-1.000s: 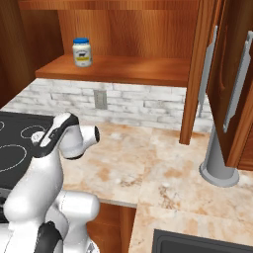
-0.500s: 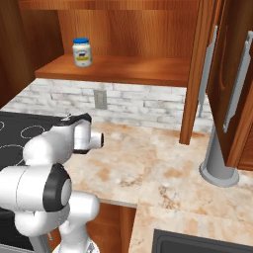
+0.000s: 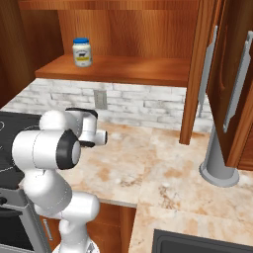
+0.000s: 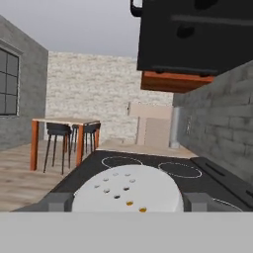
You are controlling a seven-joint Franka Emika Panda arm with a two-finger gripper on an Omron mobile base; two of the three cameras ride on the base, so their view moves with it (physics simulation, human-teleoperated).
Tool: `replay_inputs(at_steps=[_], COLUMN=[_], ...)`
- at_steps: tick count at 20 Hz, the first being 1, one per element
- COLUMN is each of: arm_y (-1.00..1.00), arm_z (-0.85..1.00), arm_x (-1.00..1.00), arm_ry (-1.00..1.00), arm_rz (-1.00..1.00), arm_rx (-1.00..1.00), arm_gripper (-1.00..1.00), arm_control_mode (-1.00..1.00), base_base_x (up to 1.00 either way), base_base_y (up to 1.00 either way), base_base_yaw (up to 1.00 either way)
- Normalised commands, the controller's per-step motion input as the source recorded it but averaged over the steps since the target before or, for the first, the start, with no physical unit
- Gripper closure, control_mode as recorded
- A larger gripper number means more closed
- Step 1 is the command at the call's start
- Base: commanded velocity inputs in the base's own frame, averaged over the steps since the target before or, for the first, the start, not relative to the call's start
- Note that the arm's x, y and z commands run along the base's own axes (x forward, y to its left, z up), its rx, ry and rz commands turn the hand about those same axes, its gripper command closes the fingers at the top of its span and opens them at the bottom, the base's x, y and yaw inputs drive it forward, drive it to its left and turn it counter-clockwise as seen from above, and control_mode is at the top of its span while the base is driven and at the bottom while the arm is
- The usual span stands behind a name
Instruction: Collect the turmeric, mayonnaise, and shaker from the cabinet and place them next to the stove.
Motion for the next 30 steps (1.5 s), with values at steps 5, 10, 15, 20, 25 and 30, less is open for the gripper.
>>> replay_inputs(at_steps=[5,10,15,20,25,30], arm_y=[0.29,0.25,0.03,0.00,0.00,0.00], arm_z=[-0.23,-0.27,-0.30,-0.16,-0.17,-0.15], arm_x=[0.34,0.26,0.17,0.13,0.05,0.00], arm_ry=[0.01,0.00,0.00,0.00,0.00,0.00], arm_rz=[0.00,0.00,0.00,-0.01,-0.05,-0.04], arm_rx=[-0.03,-0.02,-0.02,-0.02,-0.07,-0.03], arm_gripper=[1.00,1.00,1.00,1.00,1.00,1.00], arm_control_mode=[-1.00,-1.00,-1.00,-1.00,-1.00,-1.00], base_base_x=[0.00,0.00,0.00,0.00,0.00,0.00], base_base_y=[0.00,0.00,0.00,0.00,0.00,0.00], base_base_yaw=[0.00,0.00,0.00,0.00,0.00,0.00])
